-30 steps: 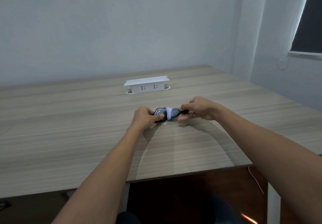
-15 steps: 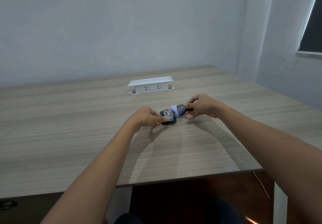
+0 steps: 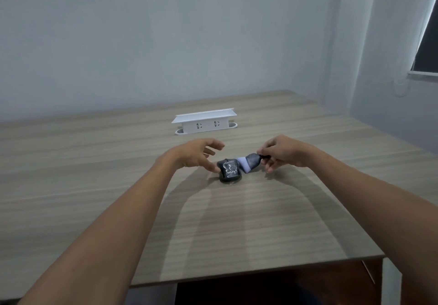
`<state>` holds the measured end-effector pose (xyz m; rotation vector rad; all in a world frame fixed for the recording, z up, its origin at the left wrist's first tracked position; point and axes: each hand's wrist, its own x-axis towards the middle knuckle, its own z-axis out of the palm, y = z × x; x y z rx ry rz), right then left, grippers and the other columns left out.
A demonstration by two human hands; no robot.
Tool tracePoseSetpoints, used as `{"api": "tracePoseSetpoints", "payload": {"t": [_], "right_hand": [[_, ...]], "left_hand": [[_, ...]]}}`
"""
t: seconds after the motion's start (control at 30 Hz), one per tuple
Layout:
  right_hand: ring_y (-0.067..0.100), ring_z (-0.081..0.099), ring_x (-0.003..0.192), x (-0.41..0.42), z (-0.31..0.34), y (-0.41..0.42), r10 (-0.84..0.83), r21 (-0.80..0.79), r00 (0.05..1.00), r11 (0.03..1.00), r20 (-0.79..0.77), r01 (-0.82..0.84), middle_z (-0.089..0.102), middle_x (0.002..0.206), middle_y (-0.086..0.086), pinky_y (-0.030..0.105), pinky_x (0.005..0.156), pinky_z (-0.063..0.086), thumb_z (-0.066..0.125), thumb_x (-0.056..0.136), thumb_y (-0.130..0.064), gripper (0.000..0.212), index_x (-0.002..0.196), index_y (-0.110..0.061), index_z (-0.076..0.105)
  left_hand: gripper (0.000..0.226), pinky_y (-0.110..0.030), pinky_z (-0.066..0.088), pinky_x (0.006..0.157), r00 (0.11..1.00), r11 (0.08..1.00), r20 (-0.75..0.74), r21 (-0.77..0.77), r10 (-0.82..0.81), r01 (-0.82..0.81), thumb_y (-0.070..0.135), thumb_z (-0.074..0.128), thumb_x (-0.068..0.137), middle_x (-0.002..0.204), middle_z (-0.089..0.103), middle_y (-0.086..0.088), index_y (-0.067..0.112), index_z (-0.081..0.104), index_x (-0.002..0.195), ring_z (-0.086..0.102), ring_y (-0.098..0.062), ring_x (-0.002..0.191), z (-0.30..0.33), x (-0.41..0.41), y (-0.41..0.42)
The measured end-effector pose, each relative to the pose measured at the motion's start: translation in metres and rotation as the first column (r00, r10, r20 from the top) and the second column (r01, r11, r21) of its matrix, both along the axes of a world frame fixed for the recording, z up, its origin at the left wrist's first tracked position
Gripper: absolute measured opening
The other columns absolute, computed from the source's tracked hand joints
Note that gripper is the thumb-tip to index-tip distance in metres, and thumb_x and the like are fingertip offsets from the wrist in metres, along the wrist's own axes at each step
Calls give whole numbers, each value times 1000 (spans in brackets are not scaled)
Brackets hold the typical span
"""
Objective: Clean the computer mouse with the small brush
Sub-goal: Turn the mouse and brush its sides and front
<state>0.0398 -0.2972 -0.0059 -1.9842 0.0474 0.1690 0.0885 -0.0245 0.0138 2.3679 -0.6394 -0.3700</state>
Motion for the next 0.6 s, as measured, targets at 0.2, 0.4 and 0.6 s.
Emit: {"api": "tracePoseSetpoints", "payload": {"t": [0.2, 0.4, 0.6], "right_hand": [[19, 60, 52, 6, -2, -4, 21, -26, 1000, 999, -16, -21, 64, 68, 12, 26, 48, 55, 59, 98, -15, 20, 91, 2, 66], [11, 54, 49, 7, 3, 11, 57, -98, 998, 994, 31, -54, 60, 69, 8, 22, 47, 50, 52, 102, -17, 19, 99, -1, 62], [14, 54, 57, 8, 8, 25, 71, -161, 994, 985, 83, -57, 60, 74, 9, 23, 50, 50, 50, 103, -16, 24, 111, 3, 62]], "left_hand": [[85, -40, 33, 126, 992, 986, -73, 123, -104, 112, 9, 89, 77, 156, 50, 9, 24, 50, 151, 40, -16, 150, 2, 13, -6], [84, -36, 33, 126, 991, 989, -81, 93, -110, 118, 10, 88, 78, 157, 50, 7, 19, 49, 152, 39, -16, 152, -1, 13, -7], [82, -38, 34, 126, 996, 995, -51, 67, -75, 79, 19, 92, 75, 152, 56, 6, 18, 54, 148, 46, -14, 147, -8, 10, -4]]}}
